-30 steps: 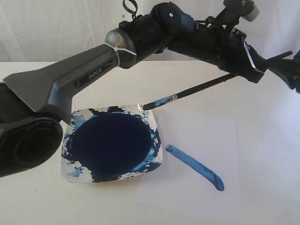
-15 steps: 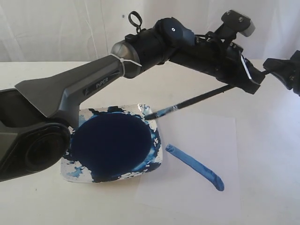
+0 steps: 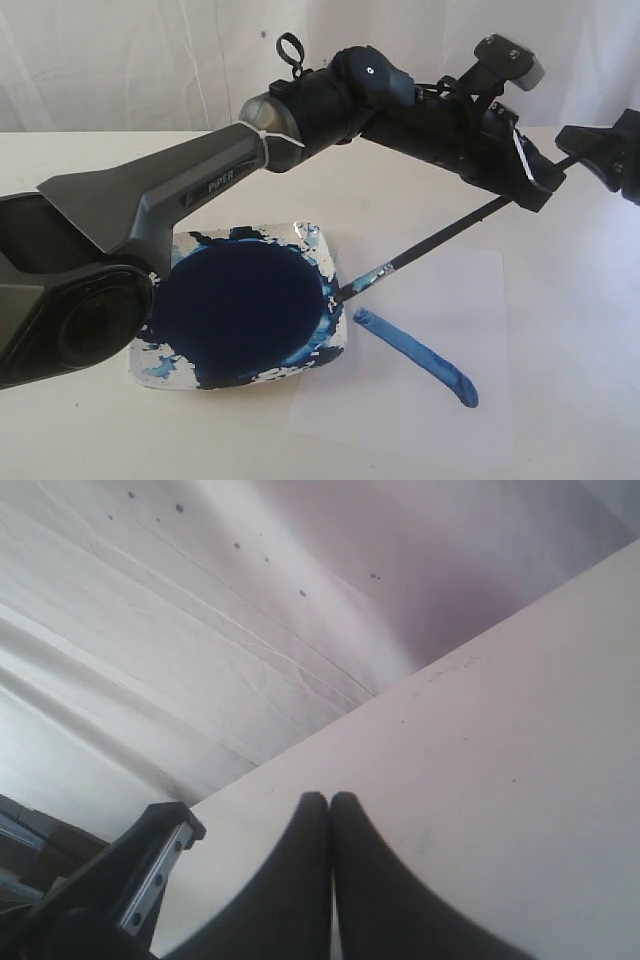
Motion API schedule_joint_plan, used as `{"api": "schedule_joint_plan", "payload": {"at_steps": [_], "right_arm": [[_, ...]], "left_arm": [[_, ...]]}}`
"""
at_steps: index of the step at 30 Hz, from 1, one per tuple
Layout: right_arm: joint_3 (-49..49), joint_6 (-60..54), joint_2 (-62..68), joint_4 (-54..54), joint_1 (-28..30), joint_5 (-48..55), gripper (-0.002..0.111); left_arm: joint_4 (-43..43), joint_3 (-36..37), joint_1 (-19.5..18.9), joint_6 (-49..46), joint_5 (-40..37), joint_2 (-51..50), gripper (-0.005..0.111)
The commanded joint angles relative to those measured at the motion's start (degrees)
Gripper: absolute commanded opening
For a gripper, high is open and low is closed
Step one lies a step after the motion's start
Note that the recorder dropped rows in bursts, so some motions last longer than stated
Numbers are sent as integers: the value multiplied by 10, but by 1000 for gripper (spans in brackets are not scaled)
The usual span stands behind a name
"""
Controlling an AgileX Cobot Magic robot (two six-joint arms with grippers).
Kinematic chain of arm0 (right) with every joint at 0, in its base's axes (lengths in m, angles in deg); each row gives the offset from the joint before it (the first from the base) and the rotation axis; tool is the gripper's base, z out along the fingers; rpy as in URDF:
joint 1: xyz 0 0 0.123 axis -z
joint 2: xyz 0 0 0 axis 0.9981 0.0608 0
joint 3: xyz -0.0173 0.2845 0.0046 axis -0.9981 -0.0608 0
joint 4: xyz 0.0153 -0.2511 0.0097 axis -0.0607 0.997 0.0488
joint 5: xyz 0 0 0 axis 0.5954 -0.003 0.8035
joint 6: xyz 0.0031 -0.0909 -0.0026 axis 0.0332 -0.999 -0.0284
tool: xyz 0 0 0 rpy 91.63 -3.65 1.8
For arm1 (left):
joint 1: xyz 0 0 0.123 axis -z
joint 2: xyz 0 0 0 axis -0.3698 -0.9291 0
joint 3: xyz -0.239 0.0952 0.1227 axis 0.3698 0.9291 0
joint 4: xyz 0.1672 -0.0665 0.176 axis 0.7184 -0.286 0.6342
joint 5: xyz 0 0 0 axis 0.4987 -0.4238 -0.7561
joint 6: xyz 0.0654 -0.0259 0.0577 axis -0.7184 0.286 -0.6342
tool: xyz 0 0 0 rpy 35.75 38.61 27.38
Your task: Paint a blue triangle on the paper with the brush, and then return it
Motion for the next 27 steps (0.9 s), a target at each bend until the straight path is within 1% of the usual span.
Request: {"api": "schedule_joint_plan", "payload": {"at_steps": [1, 5, 8, 14, 17, 27], "right_arm": [[2, -6, -17, 2, -2, -13, 0], [7, -7, -17, 20, -2, -13, 0], [9, -7, -20, 28, -2, -13, 0], [34, -7, -32, 77, -3, -13, 0], [47, -7, -37, 88, -3, -13, 0], [55, -9, -38, 78, -3, -13, 0]], "left_arm": [[-9, 0, -2, -17, -22, -1, 0], [-16, 0, -6, -17, -35, -1, 0], [-34, 0, -10, -36, -55, -1, 0], [-44, 0, -13, -46, -76, -1, 0], [-51, 0, -13, -70, -95, -1, 0], [-56, 0, -13, -75, -103, -1, 0]]}}
